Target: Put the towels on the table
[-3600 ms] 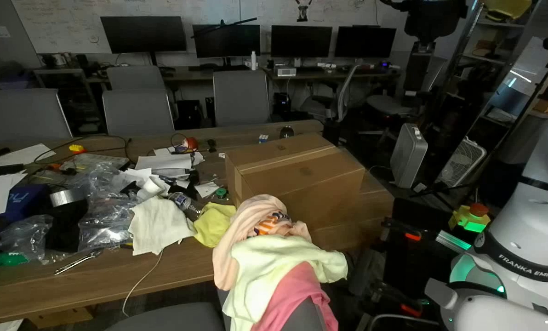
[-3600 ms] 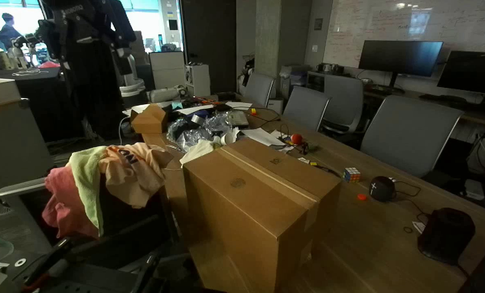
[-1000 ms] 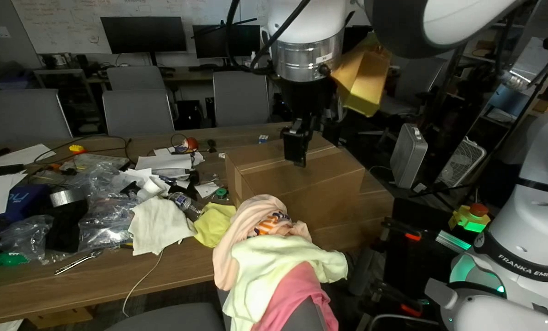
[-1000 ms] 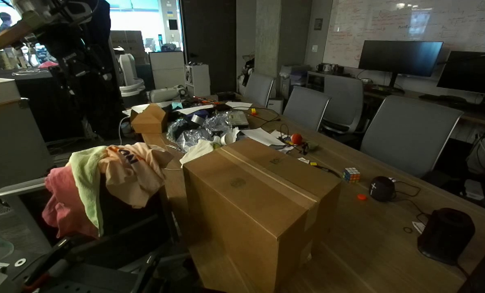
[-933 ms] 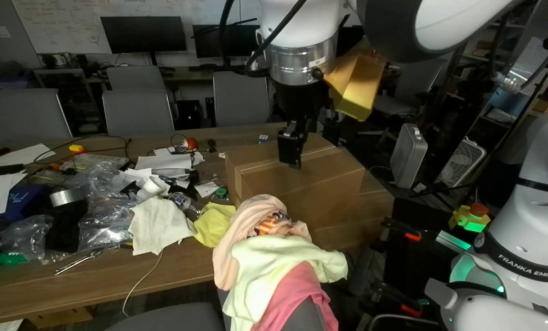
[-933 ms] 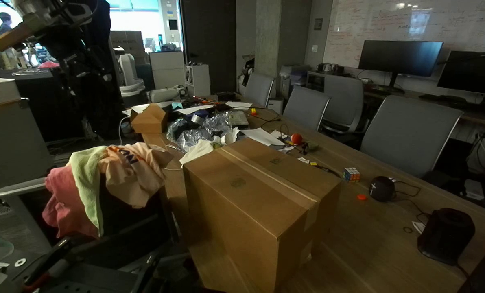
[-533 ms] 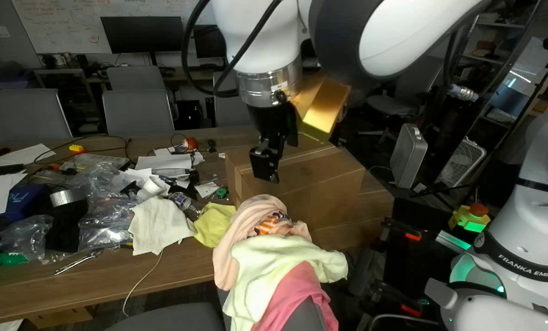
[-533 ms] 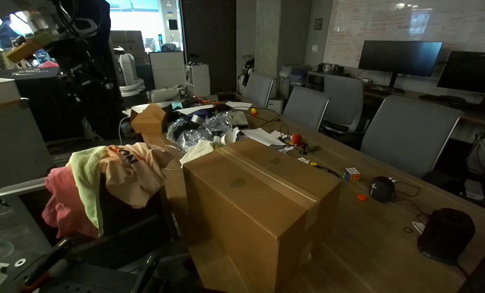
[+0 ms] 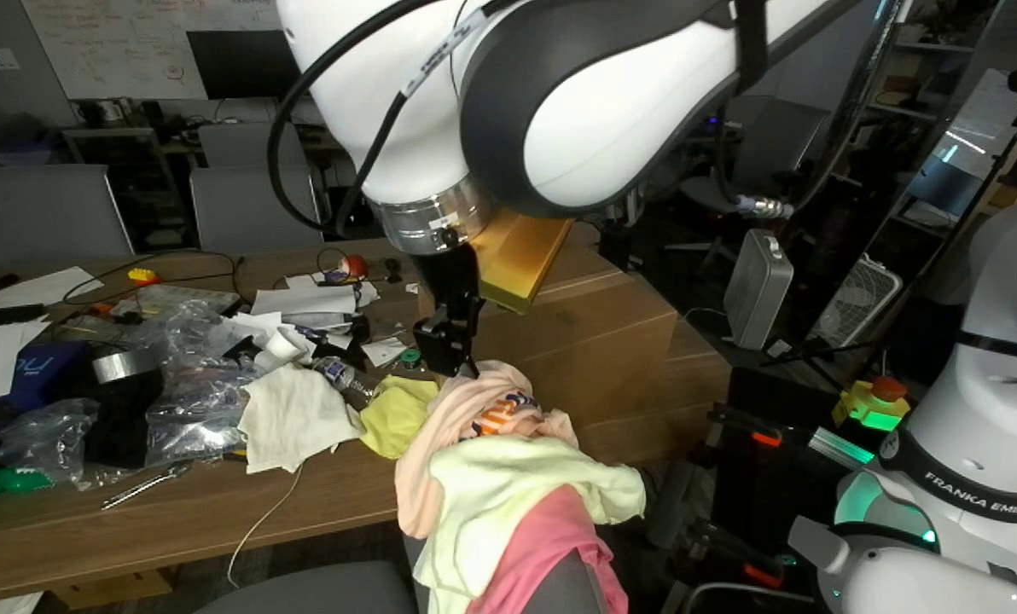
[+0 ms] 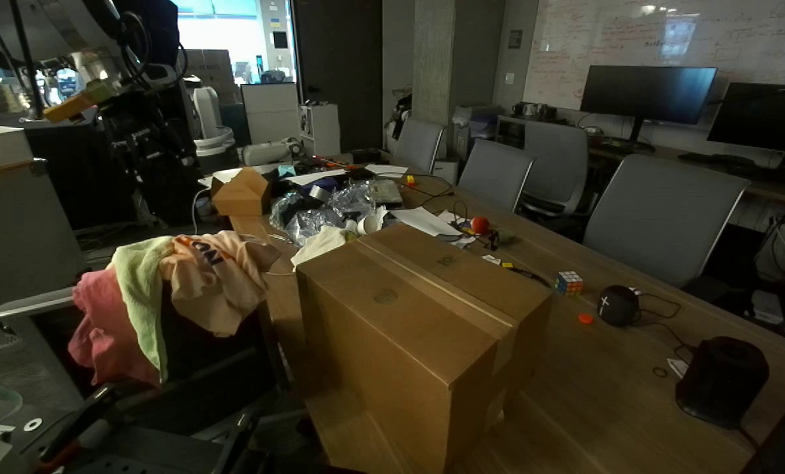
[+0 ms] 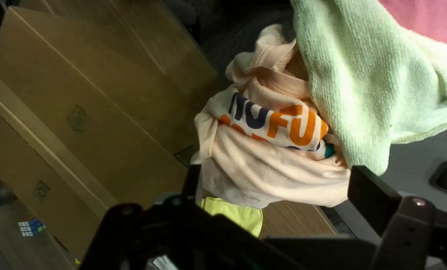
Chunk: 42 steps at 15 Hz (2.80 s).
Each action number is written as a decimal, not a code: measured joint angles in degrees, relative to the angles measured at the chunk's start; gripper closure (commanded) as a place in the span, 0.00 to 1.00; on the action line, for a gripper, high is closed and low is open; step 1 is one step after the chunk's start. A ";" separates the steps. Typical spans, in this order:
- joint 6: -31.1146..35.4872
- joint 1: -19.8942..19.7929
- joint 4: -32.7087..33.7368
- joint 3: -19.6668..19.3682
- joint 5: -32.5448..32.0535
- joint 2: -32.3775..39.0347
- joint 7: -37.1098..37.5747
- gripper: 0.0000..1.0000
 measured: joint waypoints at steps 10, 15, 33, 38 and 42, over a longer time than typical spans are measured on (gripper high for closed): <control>0.12 1.12 3.76 -5.08 4.06 7.29 -0.10 0.00; 0.58 2.06 3.95 -5.18 6.42 9.15 -0.10 0.00; 1.49 1.94 6.14 -8.48 13.02 15.38 -10.20 0.00; 1.49 1.16 6.31 -9.62 14.00 16.81 -12.55 0.00; 1.33 0.13 6.50 -10.17 15.29 17.89 -14.29 0.44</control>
